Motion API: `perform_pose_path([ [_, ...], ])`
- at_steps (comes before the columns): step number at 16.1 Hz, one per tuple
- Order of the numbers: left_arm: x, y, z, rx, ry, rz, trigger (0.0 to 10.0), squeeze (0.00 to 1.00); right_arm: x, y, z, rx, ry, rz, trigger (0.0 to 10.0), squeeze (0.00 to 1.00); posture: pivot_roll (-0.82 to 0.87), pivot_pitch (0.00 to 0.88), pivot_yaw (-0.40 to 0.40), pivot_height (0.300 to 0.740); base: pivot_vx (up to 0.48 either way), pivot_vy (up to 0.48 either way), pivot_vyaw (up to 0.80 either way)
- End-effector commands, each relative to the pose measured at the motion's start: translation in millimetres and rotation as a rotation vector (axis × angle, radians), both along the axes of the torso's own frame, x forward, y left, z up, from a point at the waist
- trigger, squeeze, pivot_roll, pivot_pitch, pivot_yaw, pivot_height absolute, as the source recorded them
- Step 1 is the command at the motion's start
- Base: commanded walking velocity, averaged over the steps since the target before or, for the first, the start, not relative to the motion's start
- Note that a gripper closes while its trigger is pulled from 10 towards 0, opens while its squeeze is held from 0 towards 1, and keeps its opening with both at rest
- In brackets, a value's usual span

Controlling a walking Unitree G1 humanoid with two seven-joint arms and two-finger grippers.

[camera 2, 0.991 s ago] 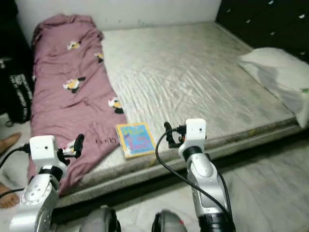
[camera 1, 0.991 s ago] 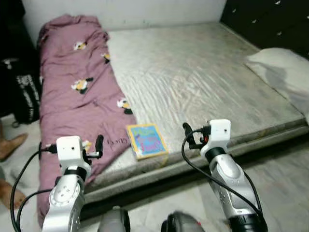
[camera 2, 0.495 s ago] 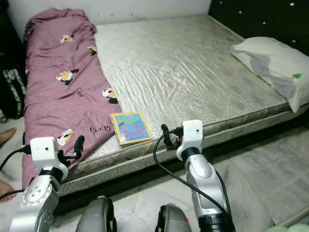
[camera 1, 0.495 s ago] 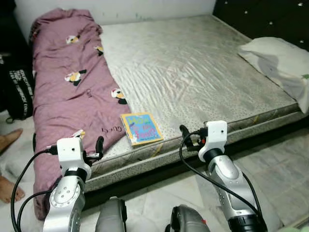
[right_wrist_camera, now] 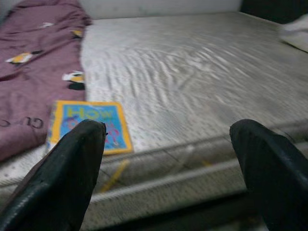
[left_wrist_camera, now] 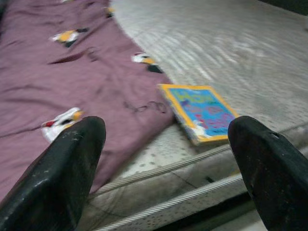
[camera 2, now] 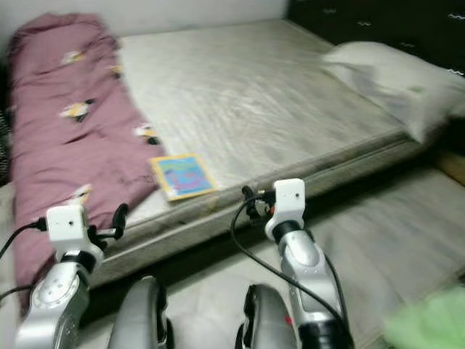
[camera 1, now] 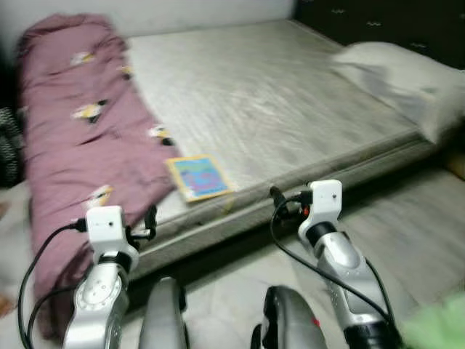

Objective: Clean up the room

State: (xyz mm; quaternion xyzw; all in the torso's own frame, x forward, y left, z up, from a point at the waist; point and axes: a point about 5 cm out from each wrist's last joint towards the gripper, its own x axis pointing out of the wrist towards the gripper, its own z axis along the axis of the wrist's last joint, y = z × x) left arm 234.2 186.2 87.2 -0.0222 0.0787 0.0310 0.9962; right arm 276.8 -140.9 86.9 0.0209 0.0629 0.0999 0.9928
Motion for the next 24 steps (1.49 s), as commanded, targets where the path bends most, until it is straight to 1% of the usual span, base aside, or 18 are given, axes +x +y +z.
perform_pose_path([
  [1,-3.2,1.4,-1.6,-0.012,0.005,0.008,10.0,0.0,3.9,1.3,4.6,-0.006,-0.01,0.016,10.0,0.0,-0.01,0.059,-0.033,0.61,0.0,0.0,0.0],
  [4,-3.5,0.8,-1.2,-0.018,0.001,0.0,10.0,0.0,2.4,5.4,6.6,-0.033,-0.033,0.058,10.0,0.0,-0.01,0.061,-0.033,0.61,0.0,0.0,0.0],
  [6,-3.4,0.6,-1.1,-0.022,-0.001,-0.005,10.0,0.0,2.4,5.0,5.8,-0.033,-0.027,0.054,10.0,0.0,-0.01,0.062,-0.034,0.61,0.0,0.0,0.56],
  [9,-3.4,0.0,-1.2,-0.026,-0.003,-0.011,10.0,0.0,2.9,4.8,5.4,-0.032,-0.025,0.059,10.0,0.0,-0.01,0.059,-0.035,0.61,0.0,0.0,0.0],
  [12,-2.8,-0.5,-1.7,-0.027,-0.001,-0.016,10.0,0.0,3.1,4.9,5.6,-0.034,-0.029,0.067,10.0,0.0,-0.01,0.057,-0.037,0.61,0.241,0.0,0.75],
  [16,-2.2,-1.5,-2.1,-0.032,0.001,-0.02,10.0,0.0,3.8,4.4,5.3,-0.031,-0.026,0.071,10.0,0.0,-0.01,0.054,-0.04,0.61,0.245,0.0,0.44],
  [24,-1.7,-1.9,-3.4,-0.035,0.01,-0.023,10.0,0.0,5.1,3.0,4.0,-0.021,-0.016,0.057,10.0,0.0,-0.01,0.057,-0.038,0.61,0.248,0.0,0.0],
])
